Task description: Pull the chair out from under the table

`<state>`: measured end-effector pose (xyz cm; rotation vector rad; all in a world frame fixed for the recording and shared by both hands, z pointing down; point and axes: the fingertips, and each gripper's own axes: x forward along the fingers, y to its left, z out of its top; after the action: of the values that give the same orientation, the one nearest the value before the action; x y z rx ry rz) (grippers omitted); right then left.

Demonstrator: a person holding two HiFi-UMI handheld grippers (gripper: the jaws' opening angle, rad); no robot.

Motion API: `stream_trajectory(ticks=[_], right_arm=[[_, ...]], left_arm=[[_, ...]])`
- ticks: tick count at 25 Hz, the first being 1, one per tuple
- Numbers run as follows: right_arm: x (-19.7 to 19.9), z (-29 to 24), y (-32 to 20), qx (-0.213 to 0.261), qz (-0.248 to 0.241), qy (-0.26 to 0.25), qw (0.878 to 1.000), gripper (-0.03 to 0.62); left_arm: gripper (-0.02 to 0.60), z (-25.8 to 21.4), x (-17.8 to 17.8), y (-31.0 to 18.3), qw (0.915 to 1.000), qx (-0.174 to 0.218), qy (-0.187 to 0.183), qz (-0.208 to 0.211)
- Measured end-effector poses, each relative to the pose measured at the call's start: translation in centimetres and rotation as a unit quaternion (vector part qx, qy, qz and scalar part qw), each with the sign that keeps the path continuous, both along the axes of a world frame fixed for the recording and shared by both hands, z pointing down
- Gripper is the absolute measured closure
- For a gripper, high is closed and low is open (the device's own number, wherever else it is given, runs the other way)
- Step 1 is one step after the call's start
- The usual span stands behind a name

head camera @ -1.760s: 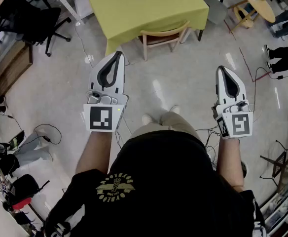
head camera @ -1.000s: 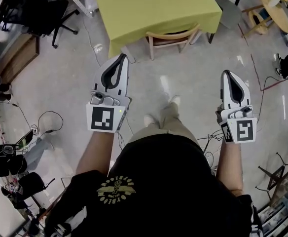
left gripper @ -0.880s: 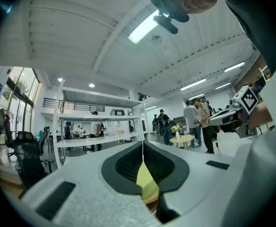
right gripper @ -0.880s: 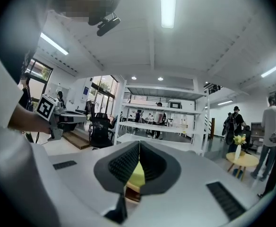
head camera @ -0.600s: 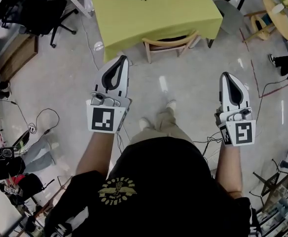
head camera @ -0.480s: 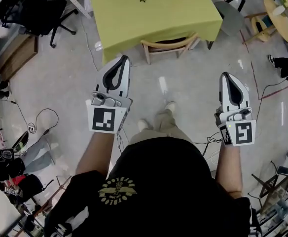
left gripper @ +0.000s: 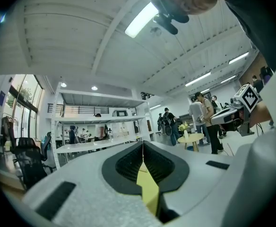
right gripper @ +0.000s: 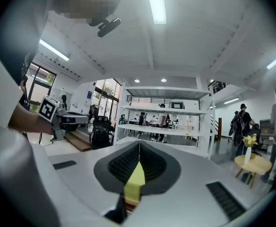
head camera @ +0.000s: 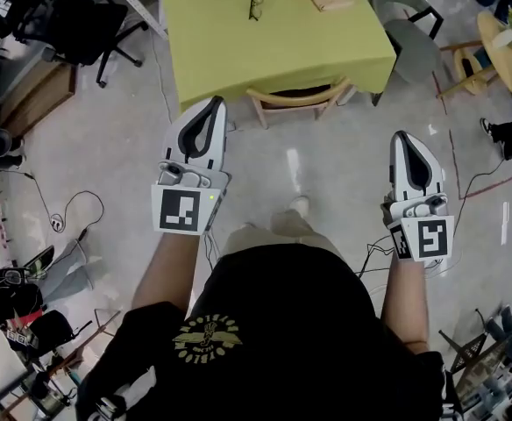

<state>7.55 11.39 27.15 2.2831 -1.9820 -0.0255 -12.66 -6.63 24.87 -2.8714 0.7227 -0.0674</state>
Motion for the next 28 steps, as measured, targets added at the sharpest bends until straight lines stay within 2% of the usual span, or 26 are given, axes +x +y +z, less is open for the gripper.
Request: stream_trajectory(ticks=[7, 12, 18, 23, 28], right_arm=[[2.8, 0.1, -0.1, 0.001, -0.008, -0.009, 1.000, 0.583], [3.7, 0.9, -1.3, -0.011, -0.017, -0.013, 1.000, 0.583], [4.7, 1.0, -3.1, -0.010, -0.025, -0.009, 1.000, 0.583], [6.0, 1.3, -5.3, -0.012, -0.025, -0.015, 1.000, 0.583], [7.9, 2.1, -8.6, -0.025, -0.029, -0.014, 0.999, 0.583]], left_arm=[[0.571, -0.4, 1.3, -0.4, 1.0000, 0.003, -0.005, -0.004], [0.571, 0.8, 0.5, -1.5, 0.9995, -0.019, -0.011, -0.021], [0.571, 0.9, 0.7, -3.0, 0.9994, -0.011, -0.011, -0.030], [0.571, 0.6, 2.4, -5.1, 0.9996, -0.001, -0.017, -0.024], [0.571, 2.3, 5.0, -8.0, 0.9992, -0.006, -0.039, -0.008]])
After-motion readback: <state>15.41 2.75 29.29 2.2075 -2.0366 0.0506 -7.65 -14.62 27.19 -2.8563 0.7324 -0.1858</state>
